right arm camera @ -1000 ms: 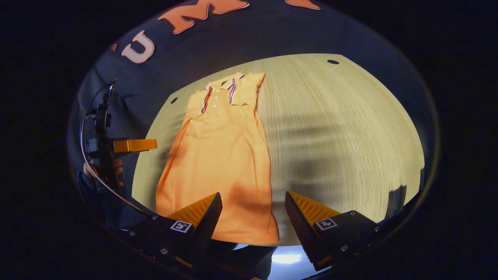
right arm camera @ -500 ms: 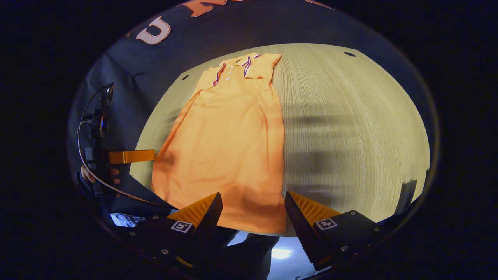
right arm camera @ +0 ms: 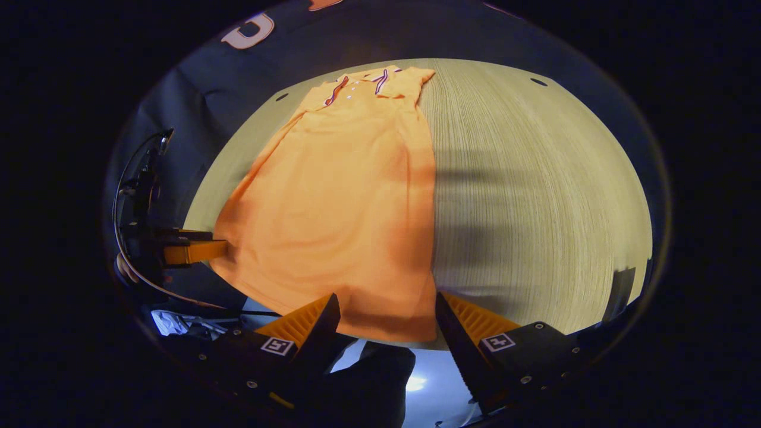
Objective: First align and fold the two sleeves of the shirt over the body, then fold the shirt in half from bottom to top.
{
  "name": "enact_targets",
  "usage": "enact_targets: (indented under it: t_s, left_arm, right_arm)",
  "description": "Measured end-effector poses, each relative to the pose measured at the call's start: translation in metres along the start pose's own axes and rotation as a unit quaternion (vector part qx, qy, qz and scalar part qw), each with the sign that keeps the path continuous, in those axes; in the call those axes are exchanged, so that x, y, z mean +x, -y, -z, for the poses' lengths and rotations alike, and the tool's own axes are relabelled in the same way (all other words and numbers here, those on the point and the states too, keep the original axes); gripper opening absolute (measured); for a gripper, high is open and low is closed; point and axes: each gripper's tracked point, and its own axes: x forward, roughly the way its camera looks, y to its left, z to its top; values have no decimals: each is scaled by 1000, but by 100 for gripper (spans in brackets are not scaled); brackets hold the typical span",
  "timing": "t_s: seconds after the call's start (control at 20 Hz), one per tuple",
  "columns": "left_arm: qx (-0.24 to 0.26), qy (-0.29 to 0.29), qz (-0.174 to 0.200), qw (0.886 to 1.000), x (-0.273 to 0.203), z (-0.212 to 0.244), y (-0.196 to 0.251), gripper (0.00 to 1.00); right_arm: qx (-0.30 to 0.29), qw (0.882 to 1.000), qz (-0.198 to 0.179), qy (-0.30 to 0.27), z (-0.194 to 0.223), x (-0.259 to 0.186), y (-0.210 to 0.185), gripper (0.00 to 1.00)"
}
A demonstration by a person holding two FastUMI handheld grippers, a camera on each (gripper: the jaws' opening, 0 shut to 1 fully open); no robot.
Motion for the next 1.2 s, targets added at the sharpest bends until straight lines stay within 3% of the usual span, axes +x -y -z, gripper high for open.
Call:
enact_targets:
  t_s: [0.15,0.3,0.4,0.45,0.5,0.55,0.6,0.65,0.7,0.75,0.8,0.85,0.9,0.95,1.0,1.1,1.2]
  left_arm:
    - [12,5,-2,1000,4,4,5,98]
    - [8,26,-4,1000,3,3,9,99]
    - [-5,37,-10,999,2,4,12,97]
    - [-15,43,-12,999,-1,5,14,95]
    - [-17,46,-13,999,0,6,17,83]
    - [-15,51,-11,999,-1,6,26,80]
    - [-8,55,-10,998,0,5,32,63]
    - [-1,58,-8,998,2,4,40,55]
    - [11,57,-20,998,2,4,41,33]
    - [32,55,-35,997,4,3,42,22]
    - [54,51,-43,996,3,2,45,19]
    - [72,50,-46,995,-9,5,47,20]
    - [78,49,-57,994,-2,6,45,11]
    - [90,52,-62,993,-4,3,48,2]
    - [89,51,-62,993,-4,3,50,2]
    - [64,52,-17,996,-2,0,62,2]
    - [27,49,17,998,-1,-1,65,1]
  right_arm:
    - [-7,1000,11,4,0,0,2,96]
    - [-10,999,33,11,2,4,11,86]
    - [22,999,38,12,-1,5,12,74]
    - [44,998,35,18,-5,6,12,75]
    - [54,998,32,17,-6,7,11,74]
    - [47,998,30,12,-6,9,9,74]
    - [26,999,34,5,-4,9,9,73]
    - [6,999,43,-1,-3,10,10,67]
    - [-16,998,60,0,-2,8,13,70]
    - [-36,996,81,-2,-2,9,19,65]
    - [-46,994,94,-3,-2,9,20,46]
    - [-43,995,92,-7,-2,9,14,44]
    - [-43,995,90,-5,-3,12,11,29]
    - [-42,995,90,-5,-3,11,9,23]
    - [-44,995,90,-6,-4,11,10,5]
    - [-30,998,61,-9,-4,11,6,5]
    - [50,999,-19,-9,-6,8,-15,4]
